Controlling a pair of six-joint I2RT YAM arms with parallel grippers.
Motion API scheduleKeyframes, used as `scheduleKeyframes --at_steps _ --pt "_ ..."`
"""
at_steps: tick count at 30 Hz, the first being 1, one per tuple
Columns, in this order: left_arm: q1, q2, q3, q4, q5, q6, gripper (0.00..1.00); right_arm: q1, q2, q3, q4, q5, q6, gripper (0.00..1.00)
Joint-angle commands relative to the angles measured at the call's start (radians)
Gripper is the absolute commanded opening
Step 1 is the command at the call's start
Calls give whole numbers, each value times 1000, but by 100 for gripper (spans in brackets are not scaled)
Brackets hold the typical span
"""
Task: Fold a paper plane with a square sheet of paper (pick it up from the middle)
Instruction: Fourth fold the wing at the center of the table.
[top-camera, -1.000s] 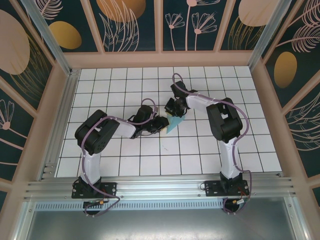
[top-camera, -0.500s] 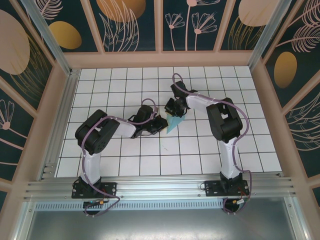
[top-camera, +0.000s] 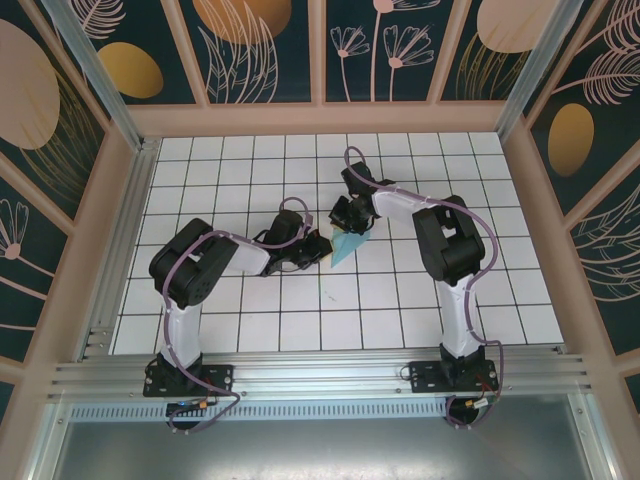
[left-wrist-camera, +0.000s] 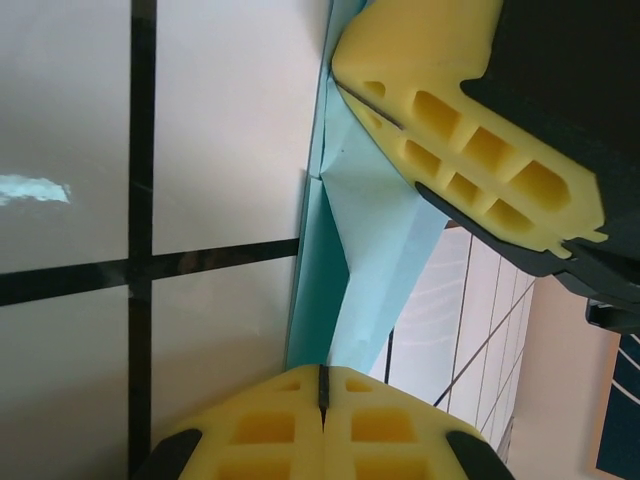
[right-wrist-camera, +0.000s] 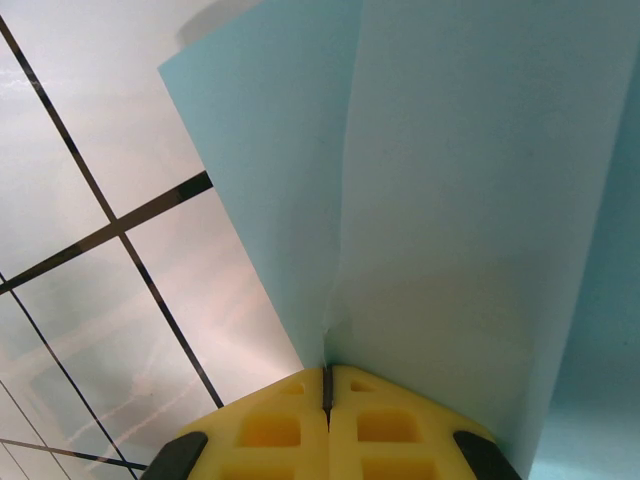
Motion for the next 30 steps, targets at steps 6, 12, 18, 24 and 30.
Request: scheduleKeyframes --at_steps 6,12,18,24,30 --pt "17 -18 -16 -18 3 35 0 -6 41 15 -53 26 -21 0" --pt "17 -12 -14 -58 -3 41 0 -7 38 50 -66 22 -39 8" --pt "17 11 -7 -123 -5 50 0 -22 6 105 -40 -14 -86 22" --pt "17 20 -1 -155 -6 52 0 -44 -69 82 -1 -54 -137 26" --pt "16 27 22 -192 -11 64 0 -57 -184 -94 59 -123 -210 21"
